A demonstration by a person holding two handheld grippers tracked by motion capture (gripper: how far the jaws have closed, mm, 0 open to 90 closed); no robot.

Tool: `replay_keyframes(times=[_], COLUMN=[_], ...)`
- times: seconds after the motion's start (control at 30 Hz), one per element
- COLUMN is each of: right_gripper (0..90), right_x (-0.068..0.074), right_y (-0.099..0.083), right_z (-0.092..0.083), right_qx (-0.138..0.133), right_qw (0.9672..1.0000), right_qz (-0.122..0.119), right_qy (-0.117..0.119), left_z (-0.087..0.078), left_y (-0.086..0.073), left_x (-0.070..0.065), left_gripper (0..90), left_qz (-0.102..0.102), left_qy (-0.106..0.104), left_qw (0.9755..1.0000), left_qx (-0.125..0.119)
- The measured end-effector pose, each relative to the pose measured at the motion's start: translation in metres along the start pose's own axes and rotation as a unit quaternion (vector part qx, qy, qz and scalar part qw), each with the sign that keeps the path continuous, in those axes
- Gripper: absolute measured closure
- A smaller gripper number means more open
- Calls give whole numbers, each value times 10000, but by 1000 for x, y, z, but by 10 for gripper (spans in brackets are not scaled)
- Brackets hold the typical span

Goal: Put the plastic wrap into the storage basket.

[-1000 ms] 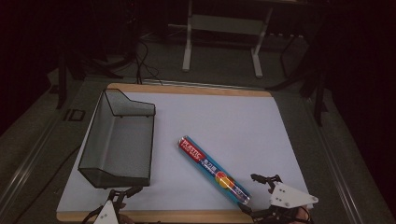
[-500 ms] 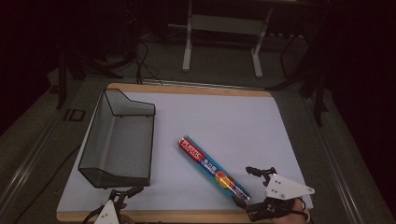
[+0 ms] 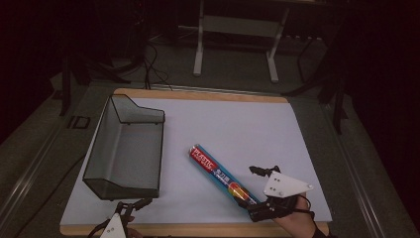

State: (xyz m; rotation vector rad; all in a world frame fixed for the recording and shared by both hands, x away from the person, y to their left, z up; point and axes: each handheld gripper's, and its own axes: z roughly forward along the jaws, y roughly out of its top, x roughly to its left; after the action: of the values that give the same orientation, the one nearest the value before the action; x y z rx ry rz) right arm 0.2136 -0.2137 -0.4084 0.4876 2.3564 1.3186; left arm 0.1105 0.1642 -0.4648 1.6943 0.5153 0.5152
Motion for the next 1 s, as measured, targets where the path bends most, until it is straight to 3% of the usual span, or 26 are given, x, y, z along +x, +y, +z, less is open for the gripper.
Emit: replay_keyframes(times=[0.4,0.57,1.0], right_gripper=[96,97,102], right_x=[-6,-12,-20], right_y=[8,13,15], right_z=[28,45,73], right_qx=[286,544,1061], right_qw=[9995,9984,9935], right_qz=[76,174,421], right_qy=[104,-35,-39], left_z=[0,0,0], left_y=[0,0,-1], left_x=[0,0,0], left_gripper=[24,24,24], left_qz=[8,8,-8], left_qy=[11,-10,-11], left_qw=[10000,10000,10000], left_qx=[7,17,26])
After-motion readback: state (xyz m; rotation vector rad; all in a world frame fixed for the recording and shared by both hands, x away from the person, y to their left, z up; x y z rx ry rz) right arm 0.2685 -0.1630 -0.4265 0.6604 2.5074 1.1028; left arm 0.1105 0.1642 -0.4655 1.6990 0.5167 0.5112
